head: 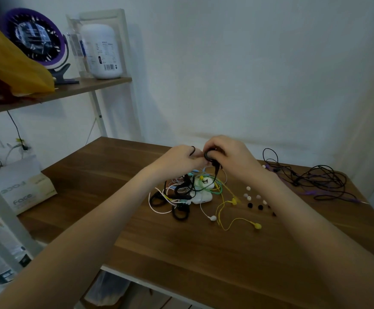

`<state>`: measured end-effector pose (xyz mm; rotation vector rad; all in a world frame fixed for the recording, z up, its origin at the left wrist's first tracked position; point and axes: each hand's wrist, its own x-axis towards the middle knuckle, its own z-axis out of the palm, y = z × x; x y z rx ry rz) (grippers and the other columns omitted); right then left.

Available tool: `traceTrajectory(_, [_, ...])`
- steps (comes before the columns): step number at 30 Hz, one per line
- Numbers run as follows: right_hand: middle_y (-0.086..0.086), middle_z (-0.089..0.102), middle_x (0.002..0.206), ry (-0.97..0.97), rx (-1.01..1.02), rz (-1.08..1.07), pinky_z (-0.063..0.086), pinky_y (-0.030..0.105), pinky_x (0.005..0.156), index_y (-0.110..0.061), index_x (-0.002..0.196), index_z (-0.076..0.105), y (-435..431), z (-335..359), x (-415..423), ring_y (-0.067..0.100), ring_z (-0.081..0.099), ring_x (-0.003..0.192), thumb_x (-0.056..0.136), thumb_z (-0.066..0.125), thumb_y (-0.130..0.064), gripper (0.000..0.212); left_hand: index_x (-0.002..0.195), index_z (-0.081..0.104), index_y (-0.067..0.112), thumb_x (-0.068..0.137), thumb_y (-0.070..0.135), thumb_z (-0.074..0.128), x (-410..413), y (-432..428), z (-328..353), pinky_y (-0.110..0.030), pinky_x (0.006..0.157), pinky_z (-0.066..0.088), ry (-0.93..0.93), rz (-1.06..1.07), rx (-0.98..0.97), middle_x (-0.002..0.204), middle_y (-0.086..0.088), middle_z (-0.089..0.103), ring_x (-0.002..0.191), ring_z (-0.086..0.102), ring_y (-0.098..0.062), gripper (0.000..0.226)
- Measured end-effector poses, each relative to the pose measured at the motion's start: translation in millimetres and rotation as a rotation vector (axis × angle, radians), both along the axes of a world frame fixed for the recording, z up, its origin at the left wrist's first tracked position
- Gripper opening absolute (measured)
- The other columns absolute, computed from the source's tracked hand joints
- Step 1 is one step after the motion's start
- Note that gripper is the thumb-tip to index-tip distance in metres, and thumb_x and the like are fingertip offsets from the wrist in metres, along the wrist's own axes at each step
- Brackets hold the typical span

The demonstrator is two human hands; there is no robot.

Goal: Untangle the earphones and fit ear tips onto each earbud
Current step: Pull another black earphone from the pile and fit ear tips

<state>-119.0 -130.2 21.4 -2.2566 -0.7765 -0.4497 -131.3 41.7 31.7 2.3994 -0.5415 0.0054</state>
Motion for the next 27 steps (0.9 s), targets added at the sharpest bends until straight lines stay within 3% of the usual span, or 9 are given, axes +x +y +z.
traceTrajectory(4, [0.002, 0.063, 0.084, -0.009, -0.134, -0.035, 0.036, 0.015, 0.061, -0.01, 0.103, 0.065, -3.0, -0.6, 0.1, 0.017, 0.055, 0.073, 0.097, 0.043, -0.006, 0.023, 0.093, 0.072, 0.023, 0.091, 0.03, 0.059, -5.6, 0.0, 5.1, -0.024, 0.072, 0.04, 0.108, -0.016, -0.112, 0.083, 0.009, 0.066, 0.082, 0.058, -0.003, 0.015])
traceTrajectory(6, [-0.001, 0.06, 0.078, 0.022, -0.165, -0.025, 0.037, 0.017, 0.057, -0.01, 0.105, 0.063, -1.4, 0.9, -5.1, 0.016, 0.054, 0.066, 0.098, 0.041, -0.009, 0.023, 0.074, 0.067, 0.026, 0.091, 0.038, 0.061, -8.7, -1.9, 4.7, -0.021, 0.064, 0.034, 0.125, -0.027, -0.141, 0.065, 0.017, 0.058, 0.067, 0.054, -0.001, 0.022])
traceTrajectory(9, [0.003, 0.061, 0.082, 0.101, -0.107, -0.036, 0.048, 0.03, 0.065, -0.012, 0.109, 0.061, 0.6, 2.4, -11.6, 0.017, 0.058, 0.071, 0.099, 0.044, -0.013, 0.02, 0.056, 0.03, 0.021, 0.09, 0.04, 0.062, -11.5, -5.7, 1.7, -0.029, 0.056, 0.019, 0.109, 0.004, -0.156, 0.049, 0.012, 0.024, 0.049, 0.027, -0.008, 0.05])
traceTrajectory(13, [-0.006, 0.064, 0.089, 0.299, 0.036, 0.027, 0.048, 0.019, 0.065, -0.018, 0.12, 0.057, -12.7, -5.6, -15.1, 0.001, 0.061, 0.07, 0.098, 0.05, -0.021, 0.023, 0.064, 0.04, 0.016, 0.093, 0.044, 0.055, -18.3, -4.8, 5.4, -0.032, 0.058, 0.024, 0.111, 0.025, -0.115, 0.061, 0.002, 0.032, 0.059, 0.033, -0.016, 0.044])
traceTrajectory(15, [-0.003, 0.061, 0.118, 0.451, -0.103, 0.034, 0.048, 0.021, 0.081, -0.023, 0.135, 0.046, -26.5, -17.8, -16.1, 0.005, 0.061, 0.096, 0.095, 0.056, -0.031, 0.042, 0.082, 0.058, 0.011, 0.095, 0.045, 0.05, -20.8, -3.2, 7.8, -0.032, 0.063, 0.034, 0.15, 0.096, -0.131, 0.075, -0.004, 0.046, 0.07, 0.045, -0.019, 0.037])
traceTrajectory(17, [-0.001, 0.039, 0.148, 0.623, -0.404, -0.004, 0.039, 0.03, 0.103, -0.027, 0.148, 0.027, -39.8, -37.0, -15.2, 0.015, 0.043, 0.13, 0.085, 0.067, -0.042, 0.076, 0.104, 0.062, 0.007, 0.096, 0.046, 0.048, -22.4, -1.6, 10.4, -0.031, 0.066, 0.038, 0.188, 0.161, -0.158, 0.088, -0.006, 0.053, 0.077, 0.049, -0.017, 0.043])
traceTrajectory(19, [-0.003, 0.022, 0.156, 0.788, -0.633, -0.047, 0.03, 0.041, 0.112, -0.032, 0.15, 0.017, -43.9, -54.6, -18.0, 0.023, 0.027, 0.14, 0.076, 0.075, -0.045, 0.094, 0.111, 0.061, 0.004, 0.096, 0.046, 0.047, -23.5, -1.5, 12.5, -0.03, 0.064, 0.035, 0.192, 0.168, -0.184, 0.091, -0.007, 0.053, 0.077, 0.048, -0.016, 0.046])
traceTrajectory(22, [0.001, 0.036, 0.143, 0.713, -0.804, -0.112, 0.035, 0.046, 0.107, -0.027, 0.142, 0.034, -35.5, -70.2, -25.3, 0.027, 0.037, 0.131, 0.078, 0.073, -0.041, 0.077, 0.105, 0.059, 0.009, 0.097, 0.045, 0.047, -25.7, -4.9, 14.3, -0.03, 0.066, 0.036, 0.216, 0.143, -0.24, 0.098, -0.008, 0.053, 0.086, 0.049, -0.018, 0.038])
traceTrajectory(27, [0.006, 0.056, 0.116, 0.629, -0.612, -0.117, 0.053, 0.032, 0.08, -0.011, 0.115, 0.056, -11.4, -75.4, -30.2, 0.019, 0.059, 0.092, 0.091, 0.062, -0.021, 0.027, 0.102, 0.061, 0.003, 0.098, 0.044, 0.044, -29.9, -13.6, 15.4, -0.029, 0.06, 0.033, 0.216, 0.117, -0.252, 0.071, -0.001, 0.044, 0.066, 0.043, -0.016, 0.044])
